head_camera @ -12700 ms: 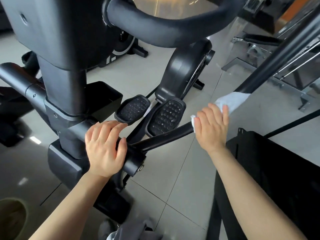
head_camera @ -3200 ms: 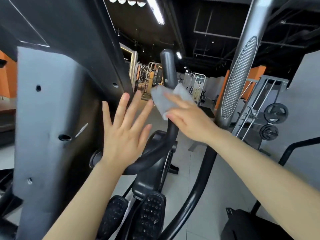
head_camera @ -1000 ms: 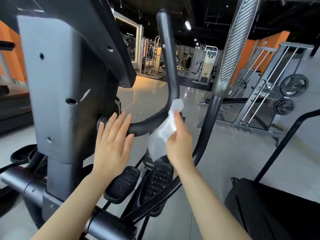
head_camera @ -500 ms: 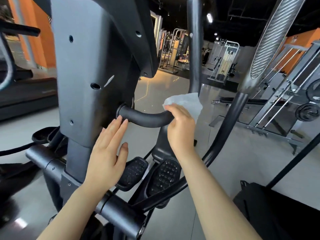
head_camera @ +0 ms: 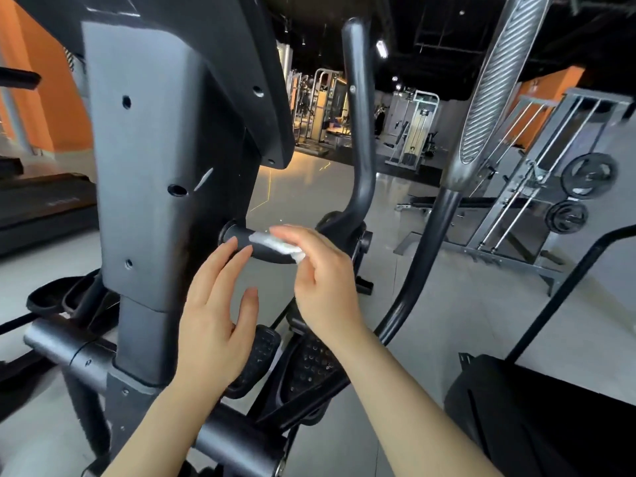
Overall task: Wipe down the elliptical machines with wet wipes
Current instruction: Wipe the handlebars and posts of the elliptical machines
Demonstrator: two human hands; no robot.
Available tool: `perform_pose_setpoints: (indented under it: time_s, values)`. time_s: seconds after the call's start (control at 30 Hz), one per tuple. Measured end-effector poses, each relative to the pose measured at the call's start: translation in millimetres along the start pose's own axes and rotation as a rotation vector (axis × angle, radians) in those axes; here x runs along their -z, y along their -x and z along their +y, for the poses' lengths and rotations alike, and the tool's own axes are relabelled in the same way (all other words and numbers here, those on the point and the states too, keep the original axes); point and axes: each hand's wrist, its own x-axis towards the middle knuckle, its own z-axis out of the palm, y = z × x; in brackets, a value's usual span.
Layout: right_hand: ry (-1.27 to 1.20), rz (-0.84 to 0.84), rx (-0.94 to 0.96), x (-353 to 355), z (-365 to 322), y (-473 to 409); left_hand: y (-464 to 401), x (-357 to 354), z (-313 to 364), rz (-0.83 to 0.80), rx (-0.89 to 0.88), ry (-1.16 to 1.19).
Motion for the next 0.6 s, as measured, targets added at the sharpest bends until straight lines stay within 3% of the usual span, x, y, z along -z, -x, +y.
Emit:
perform_pose_setpoints:
  time_s: [0.13, 0.23, 0.33, 0.6]
  values:
    - [-0.044, 0.098, -0.112, 51.8, -10.4, -14.4, -43.8, -24.1, 53.5, -0.065, -0.093, 0.215]
    - [-0.035, 0.191, -0.11, 97.1, -11.2, -27.4, -75.1, -46.1, 98.5, -0.16, -0.003, 0.485]
    - [-0.045, 0.244, -0.089, 141.7, 1.3, -37.5, -93.9, -72.8, 128.7, -0.149, 0.052, 0.642]
    - [-0.02, 0.001, 0.007, 222.1, 62.3, -51.8, -141.4, -150.6, 171.0, -0.101, 0.114, 0.619]
